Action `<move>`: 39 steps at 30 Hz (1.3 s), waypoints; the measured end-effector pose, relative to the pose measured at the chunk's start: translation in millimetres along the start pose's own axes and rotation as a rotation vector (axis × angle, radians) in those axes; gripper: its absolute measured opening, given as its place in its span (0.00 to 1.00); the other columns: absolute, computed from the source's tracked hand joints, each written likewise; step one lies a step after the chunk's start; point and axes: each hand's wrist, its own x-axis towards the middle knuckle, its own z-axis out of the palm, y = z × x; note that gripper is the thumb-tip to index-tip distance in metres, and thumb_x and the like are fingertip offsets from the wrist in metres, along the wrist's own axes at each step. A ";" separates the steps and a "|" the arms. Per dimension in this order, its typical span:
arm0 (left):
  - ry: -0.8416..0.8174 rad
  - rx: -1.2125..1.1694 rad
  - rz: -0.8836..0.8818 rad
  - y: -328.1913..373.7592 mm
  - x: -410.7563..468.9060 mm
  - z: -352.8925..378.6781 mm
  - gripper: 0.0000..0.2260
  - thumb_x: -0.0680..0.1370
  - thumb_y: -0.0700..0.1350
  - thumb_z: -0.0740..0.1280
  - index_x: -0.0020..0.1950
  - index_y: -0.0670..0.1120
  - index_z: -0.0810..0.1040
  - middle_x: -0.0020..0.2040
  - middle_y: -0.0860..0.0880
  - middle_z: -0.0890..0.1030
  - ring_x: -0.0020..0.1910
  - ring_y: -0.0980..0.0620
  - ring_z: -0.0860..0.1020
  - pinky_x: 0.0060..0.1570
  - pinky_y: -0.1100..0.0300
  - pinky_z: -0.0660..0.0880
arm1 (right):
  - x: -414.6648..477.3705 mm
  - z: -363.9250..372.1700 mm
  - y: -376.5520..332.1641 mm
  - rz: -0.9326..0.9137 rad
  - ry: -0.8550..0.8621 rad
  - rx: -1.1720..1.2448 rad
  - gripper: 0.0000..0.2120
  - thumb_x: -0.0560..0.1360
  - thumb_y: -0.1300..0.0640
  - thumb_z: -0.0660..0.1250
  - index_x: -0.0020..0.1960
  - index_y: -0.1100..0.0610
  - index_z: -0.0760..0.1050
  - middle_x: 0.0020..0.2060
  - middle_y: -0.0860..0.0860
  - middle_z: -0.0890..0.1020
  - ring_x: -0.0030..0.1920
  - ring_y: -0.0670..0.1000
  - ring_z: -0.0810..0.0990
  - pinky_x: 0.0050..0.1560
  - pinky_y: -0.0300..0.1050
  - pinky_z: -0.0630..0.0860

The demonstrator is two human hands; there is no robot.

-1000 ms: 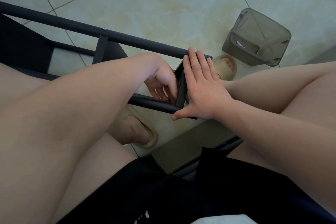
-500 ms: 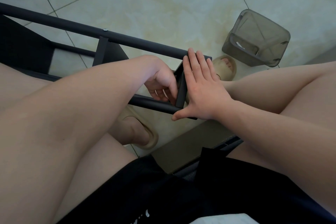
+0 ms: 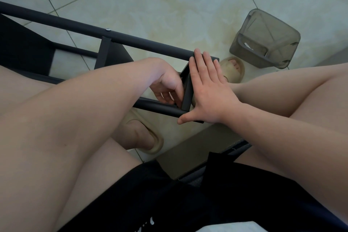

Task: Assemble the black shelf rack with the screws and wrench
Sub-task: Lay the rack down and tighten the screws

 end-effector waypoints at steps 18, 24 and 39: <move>0.008 0.001 -0.006 -1.6 -0.4 0.5 0.04 0.76 0.41 0.71 0.49 0.48 0.84 0.43 0.52 0.83 0.37 0.55 0.78 0.45 0.60 0.76 | 0.8 0.9 -0.2 -0.003 0.004 0.005 0.76 0.55 0.17 0.65 0.80 0.64 0.32 0.79 0.60 0.32 0.80 0.60 0.31 0.77 0.55 0.31; 0.000 0.001 0.010 0.7 1.7 2.0 0.05 0.76 0.37 0.71 0.44 0.46 0.83 0.36 0.52 0.82 0.34 0.55 0.76 0.41 0.62 0.74 | 1.1 0.7 -0.4 -0.003 0.002 0.012 0.77 0.55 0.17 0.66 0.80 0.64 0.33 0.79 0.60 0.32 0.80 0.60 0.31 0.78 0.55 0.32; 0.010 0.023 -0.005 -0.3 -0.5 3.3 0.03 0.77 0.39 0.70 0.46 0.46 0.82 0.38 0.52 0.81 0.34 0.56 0.75 0.42 0.61 0.74 | 1.3 -0.2 -1.2 0.000 -0.004 0.005 0.77 0.55 0.17 0.66 0.80 0.64 0.32 0.79 0.60 0.32 0.80 0.60 0.31 0.79 0.56 0.33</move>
